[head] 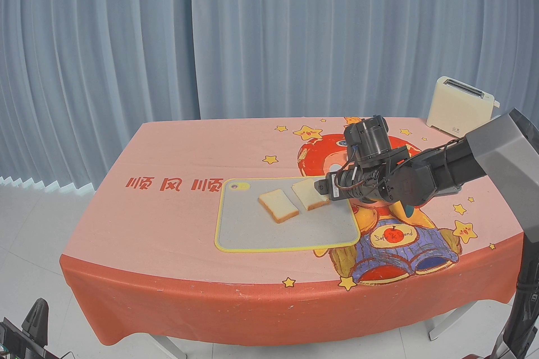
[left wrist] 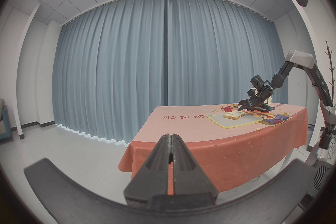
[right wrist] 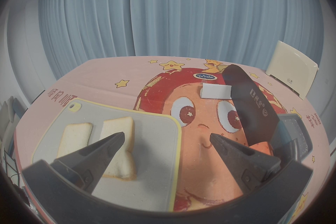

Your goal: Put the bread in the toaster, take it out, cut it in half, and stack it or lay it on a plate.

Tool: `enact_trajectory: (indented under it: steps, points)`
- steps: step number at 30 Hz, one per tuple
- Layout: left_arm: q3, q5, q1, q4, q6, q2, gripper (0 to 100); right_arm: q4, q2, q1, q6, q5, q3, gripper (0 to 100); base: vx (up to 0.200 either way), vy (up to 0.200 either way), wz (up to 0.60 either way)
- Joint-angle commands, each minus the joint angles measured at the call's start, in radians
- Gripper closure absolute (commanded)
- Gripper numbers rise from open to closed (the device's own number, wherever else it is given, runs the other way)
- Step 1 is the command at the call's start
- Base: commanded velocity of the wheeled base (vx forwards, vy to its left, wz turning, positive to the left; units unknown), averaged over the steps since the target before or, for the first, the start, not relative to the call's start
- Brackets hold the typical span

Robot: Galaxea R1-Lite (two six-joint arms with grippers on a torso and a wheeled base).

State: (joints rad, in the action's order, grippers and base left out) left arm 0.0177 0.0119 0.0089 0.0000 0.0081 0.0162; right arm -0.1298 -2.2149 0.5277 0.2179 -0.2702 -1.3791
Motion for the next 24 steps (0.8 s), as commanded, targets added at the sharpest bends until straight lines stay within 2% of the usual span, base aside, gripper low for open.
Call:
enact_trajectory:
  steps: [1, 24]
  points:
    - [-0.016, 0.000, 0.000, 0.000, 0.000, -0.016, 100, -0.001, -0.011, 0.002, 0.000, 0.000, -0.009, 0, 0.000, 0.000, 0.00]
    - [-0.016, 0.000, 0.000, 0.000, 0.000, -0.016, 100, -0.001, -0.042, -0.008, -0.008, -0.004, -0.015, 0, 0.000, 0.000, 0.00]
